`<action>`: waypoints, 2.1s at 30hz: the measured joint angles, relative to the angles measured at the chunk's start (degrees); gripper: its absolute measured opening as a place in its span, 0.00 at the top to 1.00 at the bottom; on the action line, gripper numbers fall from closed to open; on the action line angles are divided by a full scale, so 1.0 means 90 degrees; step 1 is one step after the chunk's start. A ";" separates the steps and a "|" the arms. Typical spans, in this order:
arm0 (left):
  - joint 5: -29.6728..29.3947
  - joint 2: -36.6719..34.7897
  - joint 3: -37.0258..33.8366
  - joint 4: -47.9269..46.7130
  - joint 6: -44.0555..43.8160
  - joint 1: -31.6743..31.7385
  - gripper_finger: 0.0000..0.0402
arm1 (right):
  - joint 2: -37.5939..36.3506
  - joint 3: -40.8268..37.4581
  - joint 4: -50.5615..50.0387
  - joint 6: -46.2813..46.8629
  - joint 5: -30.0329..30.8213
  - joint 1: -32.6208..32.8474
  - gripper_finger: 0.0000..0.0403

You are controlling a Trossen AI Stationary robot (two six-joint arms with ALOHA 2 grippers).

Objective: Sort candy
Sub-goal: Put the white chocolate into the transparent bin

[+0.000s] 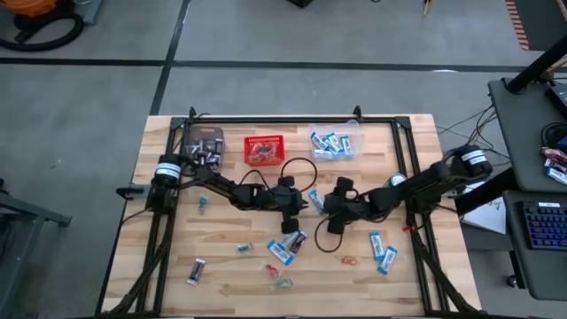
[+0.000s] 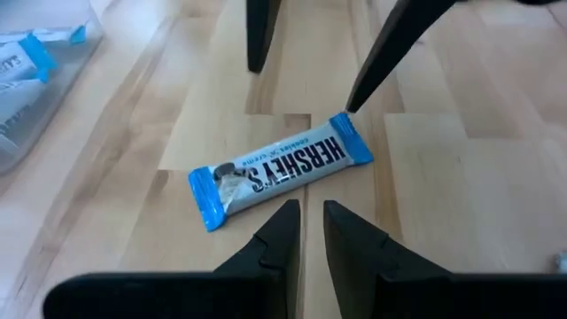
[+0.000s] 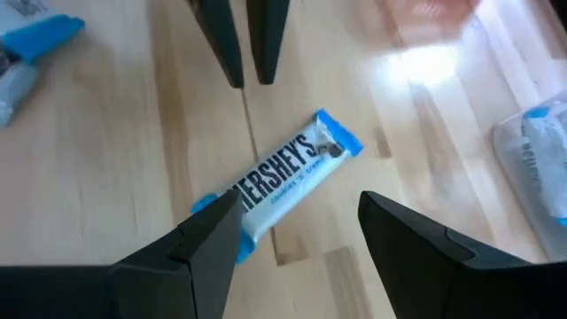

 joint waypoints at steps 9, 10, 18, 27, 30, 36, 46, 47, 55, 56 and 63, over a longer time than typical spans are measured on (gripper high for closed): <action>-0.0015 0.0275 0.0017 0.1140 0.0605 0.0076 0.91 | -0.0265 -0.0360 0.0435 0.0893 0.0066 0.0001 0.44; -0.0033 0.0390 0.0022 0.1397 0.0665 0.0101 0.91 | -0.0244 -0.0488 0.0693 0.1041 0.0075 0.0049 0.44; -0.0066 0.1107 0.0441 0.1618 0.0617 0.0224 0.91 | -0.0146 -0.1409 0.2371 0.2167 0.0080 0.0503 0.44; -0.0607 0.1299 0.0745 0.1163 0.0250 0.0268 0.91 | 0.0305 -0.1410 0.2856 0.2214 0.0586 0.0617 0.44; -0.0622 0.1287 0.0738 0.1109 0.0019 0.0282 0.91 | 0.0699 -0.1413 0.3252 0.2128 0.0866 0.0640 0.44; -0.0522 0.0954 0.0704 0.0639 0.0041 0.0262 0.91 | 0.1185 -0.1359 0.3357 0.2321 0.1162 0.0642 0.44; -0.0568 0.0733 0.0734 0.0283 0.0544 0.0519 0.91 | 0.1142 -0.1360 0.3338 0.2287 0.1303 0.0625 0.44; -0.0566 0.0724 0.0743 0.0282 0.0580 0.0544 0.91 | 0.1134 -0.1362 0.3365 0.2292 0.1316 0.0616 0.44; -0.0576 0.0736 0.0720 -0.0168 0.0456 0.0787 0.91 | 0.1134 -0.1362 0.3875 0.2202 0.1231 0.0460 0.44; -0.0575 0.0736 0.0704 -0.0170 0.0454 0.0782 0.91 | 0.1132 -0.1362 0.3880 0.2193 0.1223 0.0430 0.44; -0.0557 0.0784 0.0673 -0.0136 0.0271 0.0772 0.91 | 0.1399 -0.1333 0.4103 0.2116 0.1148 0.0208 0.44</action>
